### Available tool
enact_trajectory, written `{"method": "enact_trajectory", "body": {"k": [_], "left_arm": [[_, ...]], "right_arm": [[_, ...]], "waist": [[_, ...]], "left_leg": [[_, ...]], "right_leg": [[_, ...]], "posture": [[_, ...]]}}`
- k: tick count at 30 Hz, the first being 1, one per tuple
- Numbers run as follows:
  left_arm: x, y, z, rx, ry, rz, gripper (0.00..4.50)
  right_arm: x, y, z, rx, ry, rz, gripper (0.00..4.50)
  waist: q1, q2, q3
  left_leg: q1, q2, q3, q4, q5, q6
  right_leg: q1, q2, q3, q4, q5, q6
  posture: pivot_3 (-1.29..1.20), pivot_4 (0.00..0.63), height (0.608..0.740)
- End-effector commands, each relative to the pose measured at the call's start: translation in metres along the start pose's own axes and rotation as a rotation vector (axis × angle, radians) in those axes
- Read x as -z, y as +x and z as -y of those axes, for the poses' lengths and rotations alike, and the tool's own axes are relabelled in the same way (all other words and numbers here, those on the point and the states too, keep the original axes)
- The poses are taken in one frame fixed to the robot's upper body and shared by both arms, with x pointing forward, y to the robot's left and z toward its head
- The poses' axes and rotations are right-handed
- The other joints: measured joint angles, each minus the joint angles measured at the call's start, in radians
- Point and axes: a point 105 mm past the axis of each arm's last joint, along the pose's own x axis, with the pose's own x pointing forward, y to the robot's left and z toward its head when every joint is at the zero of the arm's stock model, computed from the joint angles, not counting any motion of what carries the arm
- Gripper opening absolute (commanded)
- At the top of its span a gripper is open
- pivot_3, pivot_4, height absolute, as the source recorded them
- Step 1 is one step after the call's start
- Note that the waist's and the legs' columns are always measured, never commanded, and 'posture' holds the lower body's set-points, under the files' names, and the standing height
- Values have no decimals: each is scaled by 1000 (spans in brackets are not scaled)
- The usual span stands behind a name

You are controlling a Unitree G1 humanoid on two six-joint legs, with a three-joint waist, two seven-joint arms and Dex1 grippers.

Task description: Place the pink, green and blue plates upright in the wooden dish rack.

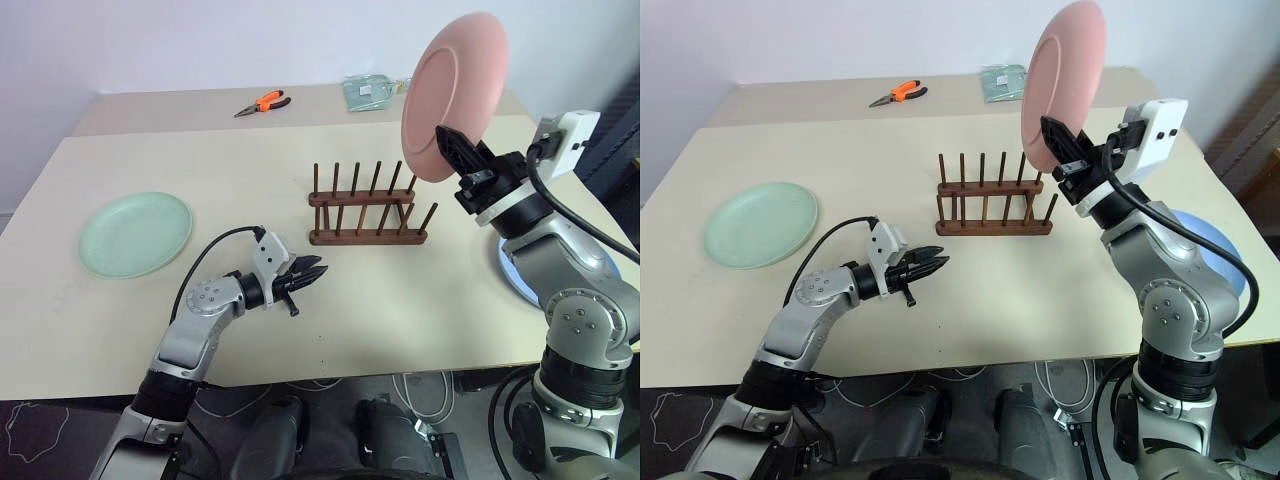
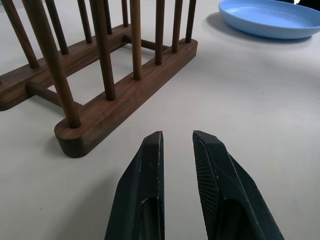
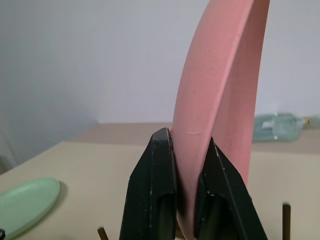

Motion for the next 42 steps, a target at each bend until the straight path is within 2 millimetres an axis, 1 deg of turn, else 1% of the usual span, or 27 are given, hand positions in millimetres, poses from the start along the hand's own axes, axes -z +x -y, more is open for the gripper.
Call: {"method": "enact_trajectory", "body": {"k": [1,4,7,9,11,12,13,14,15,17,18,21,23,24,25,26,27,29,30,31,32,33,35,36,38,39,42], "left_arm": [[-13,-1,1,3,21,52,916],[-13,-1,2,3,21,52,916],[-13,-1,1,0,20,52,916],[-13,-1,2,-2,20,51,916],[-13,-2,2,-4,20,51,916],[-13,-2,2,-5,21,51,916],[-13,-2,2,-6,22,51,916],[-13,-2,2,-2,8,51,916],[-13,-2,3,2,-2,51,916],[-13,-3,2,3,-31,55,1442],[-13,-4,1,1,-35,56,1802],[-17,-6,-4,-28,-41,69,3311],[-22,-11,-21,-120,-40,94,4317],[-24,-16,-34,-198,-31,102,4469],[-25,-20,-43,-251,-25,107,4469],[-27,-31,-64,-375,-35,118,4498],[-29,-46,-86,-519,-34,124,4498],[-31,-84,-129,-847,-48,134,4498],[-34,-108,-147,-1014,-78,154,4498],[-35,-128,-158,-1148,-110,164,4498],[-34,-151,-167,-1277,-127,161,4498],[-32,-170,-173,-1384,-121,140,4498],[-26,-200,-178,-1546,-151,115,4498],[-24,-211,-178,-1603,-182,124,4498],[-18,-229,-176,-1685,-228,117,4498],[-12,-239,-174,-1722,-273,108,4498],[4,-256,-168,-1781,-402,99,4498]], "right_arm": [[-2,-1,1,6,-21,-4,42],[8,-3,7,22,-24,-54,42],[28,-5,15,37,-21,-144,42],[36,-6,20,54,-23,-174,42],[40,-6,26,72,-30,-191,841],[40,-5,27,74,-40,-194,1108],[40,-5,28,76,-51,-193,1615],[38,-4,29,77,-73,-185,2031],[35,-3,30,80,-106,-176,2618],[26,0,32,81,-202,-148,3643],[21,0,33,85,-246,-128,4134],[0,-1,43,116,-392,-70,4151],[-20,-4,48,128,-520,-33,4151],[-31,-4,49,120,-550,-11,4151],[-37,-5,49,112,-566,3,4151],[-43,-3,37,42,-594,9,4326],[-45,-1,23,-41,-628,3,4326],[-39,1,-13,-230,-655,-27,4326],[-27,1,-31,-333,-669,-66,4326],[-15,-1,-46,-416,-692,-105,4326],[1,-2,-56,-478,-741,-148,4326],[14,-3,-62,-522,-785,-183,4326],[37,-4,-70,-589,-826,-231,4326],[46,-4,-74,-615,-827,-240,4326],[63,-3,-85,-667,-813,-248,4326],[70,-2,-90,-690,-804,-246,4326],[82,0,-99,-730,-797,-240,4326]], "waist": [[-2,0,0],[-3,0,0],[-4,0,0],[-5,0,0],[-7,0,0],[-13,0,0],[-15,0,0],[-17,0,0],[-18,0,0],[-18,0,0],[-19,0,0],[-18,0,0],[-18,0,0],[-18,0,0],[-18,0,0],[-18,0,0],[-18,0,0],[-23,-1,1],[-25,-2,1],[-26,-2,2],[-27,-3,2],[-26,-5,2],[-21,-5,2],[-19,-6,2],[-14,-10,3],[-12,-11,4],[-11,-12,3]], "left_leg": [[0,0,0,0,0,0],[0,0,0,0,0,0],[0,0,0,0,0,0],[0,0,0,0,0,0],[0,0,0,0,0,0],[0,0,0,0,0,0],[0,0,0,0,0,0],[0,0,0,0,0,0],[0,0,0,0,0,0],[0,0,0,0,0,0],[0,0,0,0,0,0],[0,0,0,0,0,0],[0,0,0,0,0,0],[0,0,0,0,0,0],[0,0,0,0,0,0],[0,0,0,0,0,0],[0,0,0,0,0,0],[0,1,0,0,0,0],[0,1,0,0,0,0],[0,2,0,0,0,0],[0,2,0,0,0,0],[0,2,0,0,0,-1],[0,2,0,1,-1,-2],[0,1,0,1,-1,-2],[0,1,0,2,-1,-2],[0,1,0,3,-1,-2],[0,1,-1,3,-1,-3]], "right_leg": [[0,0,0,0,0,0],[0,0,0,0,0,0],[0,0,0,0,0,0],[0,0,0,0,0,0],[0,0,0,0,0,0],[0,0,0,0,0,0],[0,0,0,0,0,0],[0,0,0,0,0,0],[0,0,0,0,0,0],[0,0,0,0,0,0],[0,0,0,0,0,0],[0,0,0,0,0,0],[0,0,0,0,0,1],[0,0,0,0,0,1],[0,0,0,0,0,1],[0,0,-1,0,0,1],[0,1,-1,0,0,1],[0,1,-1,0,0,1],[-1,2,-1,1,0,1],[-1,2,-1,1,0,1],[-1,2,-1,1,0,1],[-1,2,-1,1,0,1],[-1,2,-2,1,0,1],[-1,2,-2,1,0,2],[0,1,-2,1,0,2],[-1,1,-2,1,0,2],[-1,1,-3,1,0,2]], "posture": [[0,150,740],[0,150,740],[0,150,740],[0,150,740],[0,150,740],[0,150,740],[0,150,740],[0,150,740],[0,150,740],[0,150,740],[0,150,740],[0,150,740],[0,150,740],[0,150,740],[0,150,740],[0,150,740],[0,150,740],[0,150,740],[0,150,740],[0,150,740],[0,150,740],[0,150,740],[0,150,740],[0,150,740],[0,150,740],[0,150,740],[0,150,740]]}}
